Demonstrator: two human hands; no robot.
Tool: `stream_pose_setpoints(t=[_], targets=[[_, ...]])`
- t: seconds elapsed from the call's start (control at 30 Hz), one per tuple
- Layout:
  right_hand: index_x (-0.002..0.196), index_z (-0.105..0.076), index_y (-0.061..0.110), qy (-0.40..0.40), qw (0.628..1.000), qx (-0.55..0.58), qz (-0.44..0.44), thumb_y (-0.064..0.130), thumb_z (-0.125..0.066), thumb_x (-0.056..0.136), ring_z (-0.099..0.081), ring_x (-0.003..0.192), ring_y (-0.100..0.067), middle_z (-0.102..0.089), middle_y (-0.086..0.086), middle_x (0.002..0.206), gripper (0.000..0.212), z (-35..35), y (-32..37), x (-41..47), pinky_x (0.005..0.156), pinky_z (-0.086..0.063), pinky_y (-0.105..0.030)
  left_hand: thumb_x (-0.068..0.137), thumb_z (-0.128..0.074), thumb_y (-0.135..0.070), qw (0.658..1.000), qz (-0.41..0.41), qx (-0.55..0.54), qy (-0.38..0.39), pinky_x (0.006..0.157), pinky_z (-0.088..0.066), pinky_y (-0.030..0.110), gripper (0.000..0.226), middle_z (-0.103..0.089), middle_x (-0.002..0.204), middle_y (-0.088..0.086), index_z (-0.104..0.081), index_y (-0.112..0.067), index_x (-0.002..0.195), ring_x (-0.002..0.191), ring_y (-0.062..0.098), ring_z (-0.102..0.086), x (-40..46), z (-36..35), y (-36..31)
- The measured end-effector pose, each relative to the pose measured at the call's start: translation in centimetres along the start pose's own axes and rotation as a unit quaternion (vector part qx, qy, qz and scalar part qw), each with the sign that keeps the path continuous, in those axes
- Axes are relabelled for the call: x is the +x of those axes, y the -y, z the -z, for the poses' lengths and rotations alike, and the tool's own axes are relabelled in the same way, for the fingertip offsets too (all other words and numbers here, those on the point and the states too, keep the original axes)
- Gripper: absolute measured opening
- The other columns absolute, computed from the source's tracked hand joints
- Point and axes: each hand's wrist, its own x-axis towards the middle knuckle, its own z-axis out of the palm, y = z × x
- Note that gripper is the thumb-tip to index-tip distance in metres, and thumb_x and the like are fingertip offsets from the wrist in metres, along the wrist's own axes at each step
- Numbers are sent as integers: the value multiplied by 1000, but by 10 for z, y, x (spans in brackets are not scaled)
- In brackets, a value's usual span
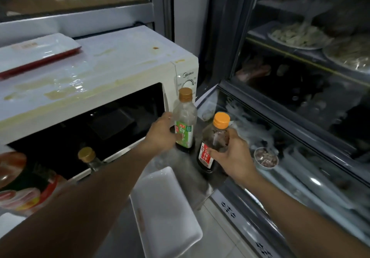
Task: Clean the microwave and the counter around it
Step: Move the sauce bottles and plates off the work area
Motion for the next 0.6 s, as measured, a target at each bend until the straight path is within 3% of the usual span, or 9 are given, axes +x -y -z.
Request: stream_pose_setpoints(t=[0.1, 0.23, 0.37, 0.47, 0.6], targets=[[115, -50, 13, 1, 1000, 4, 5, 19, -78, 72, -63, 75, -12, -69, 1, 96, 52, 10, 1, 6, 59, -42, -18, 74, -77, -15, 998, 7, -59, 11, 88, -40, 27, 68, -56, 121, -3, -40, -20, 131, 114, 18, -53, 25, -4, 0], [115, -51, 17, -14, 1000, 14, 7, 21, -79, 71, -61, 68, 1, -65, 11, 87, 52, 13, -2, 12, 58, -48, -16, 69, -79, -7, 994, 9, -104, 31, 92, -40, 28, 77, -56, 123, -7, -40, -25, 133, 116, 14, -51, 43, -15, 4], [116, -51, 18, -17, 1000, 20, -3, 24, -79, 71, -60, 71, 2, -59, 20, 83, 53, 14, -6, 19, 58, -47, -12, 63, -82, -3, 985, 15, -164, 41, 100, -43, 36, 80, -60, 120, -8, -43, -30, 128, 116, 15, -54, 51, -21, 7], [117, -51, 18, -22, 1000, 15, -6, 25, -78, 72, -55, 69, 7, -57, 19, 84, 54, 13, -9, 21, 53, -39, -5, 58, -86, -5, 987, 9, -156, 45, 85, -47, 28, 70, -63, 100, -15, -50, -31, 112, 101, 11, -61, 48, -25, 4], [116, -51, 15, -11, 1000, 1, 5, 23, -78, 72, -54, 71, 2, -57, 14, 88, 53, 11, -10, 23, 56, -37, -10, 59, -85, -5, 988, 10, -153, 29, 88, -52, 38, 57, -66, 101, -4, -55, -22, 105, 97, 16, -64, 43, -29, 4]])
